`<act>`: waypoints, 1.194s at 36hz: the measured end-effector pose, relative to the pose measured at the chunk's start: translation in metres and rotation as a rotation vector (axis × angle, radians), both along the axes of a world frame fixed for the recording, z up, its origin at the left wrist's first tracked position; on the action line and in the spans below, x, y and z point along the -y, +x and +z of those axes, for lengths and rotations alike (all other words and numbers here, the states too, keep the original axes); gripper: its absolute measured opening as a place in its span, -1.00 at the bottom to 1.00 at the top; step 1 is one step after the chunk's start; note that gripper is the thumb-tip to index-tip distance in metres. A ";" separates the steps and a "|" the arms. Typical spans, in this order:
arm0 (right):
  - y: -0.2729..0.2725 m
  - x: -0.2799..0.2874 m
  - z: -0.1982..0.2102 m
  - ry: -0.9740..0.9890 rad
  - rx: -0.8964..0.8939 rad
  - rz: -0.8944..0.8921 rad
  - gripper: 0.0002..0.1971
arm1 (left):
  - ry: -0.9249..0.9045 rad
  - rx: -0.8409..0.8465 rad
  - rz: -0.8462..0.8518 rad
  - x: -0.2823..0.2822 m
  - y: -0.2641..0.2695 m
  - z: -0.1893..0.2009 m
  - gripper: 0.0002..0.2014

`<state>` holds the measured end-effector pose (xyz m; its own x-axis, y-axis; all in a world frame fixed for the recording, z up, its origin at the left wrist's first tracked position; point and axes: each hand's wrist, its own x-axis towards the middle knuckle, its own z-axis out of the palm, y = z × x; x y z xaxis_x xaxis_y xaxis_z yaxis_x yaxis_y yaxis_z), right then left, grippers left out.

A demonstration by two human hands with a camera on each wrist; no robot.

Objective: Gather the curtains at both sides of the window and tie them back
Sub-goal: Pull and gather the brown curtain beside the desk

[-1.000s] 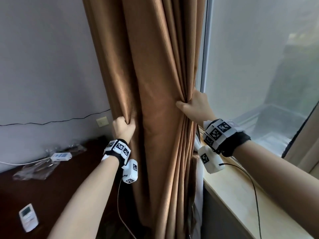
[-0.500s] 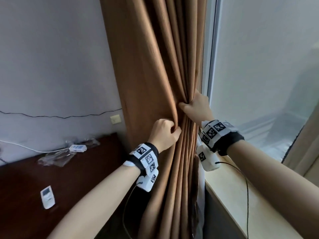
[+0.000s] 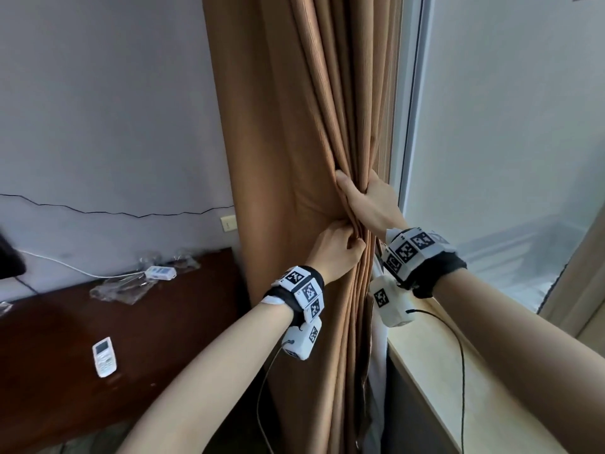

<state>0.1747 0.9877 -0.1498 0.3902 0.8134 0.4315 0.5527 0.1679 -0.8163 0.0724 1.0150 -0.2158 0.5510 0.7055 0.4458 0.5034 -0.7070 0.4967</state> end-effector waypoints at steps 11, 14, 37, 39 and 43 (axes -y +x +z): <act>0.007 -0.008 -0.003 -0.008 0.137 -0.015 -0.62 | -0.327 -0.127 -0.114 -0.015 -0.022 0.019 -0.75; 0.008 -0.005 0.000 0.008 0.150 0.022 -0.59 | -0.295 0.049 0.028 -0.047 -0.053 0.026 -0.82; 0.005 -0.012 -0.003 0.037 0.171 -0.054 -0.65 | -0.653 0.337 0.518 -0.181 -0.131 -0.004 -0.24; 0.005 -0.012 -0.003 0.026 0.172 -0.062 -0.65 | -0.630 0.282 0.556 -0.168 -0.123 -0.003 -0.28; 0.004 -0.012 -0.002 0.001 0.155 -0.076 -0.62 | -0.627 0.225 0.525 -0.151 -0.116 -0.003 -0.12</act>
<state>0.1789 0.9994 -0.1514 0.3788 0.7836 0.4924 0.6832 0.1222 -0.7200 -0.0436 1.1663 -0.2187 0.0276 0.9982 -0.0533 0.5317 0.0305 0.8464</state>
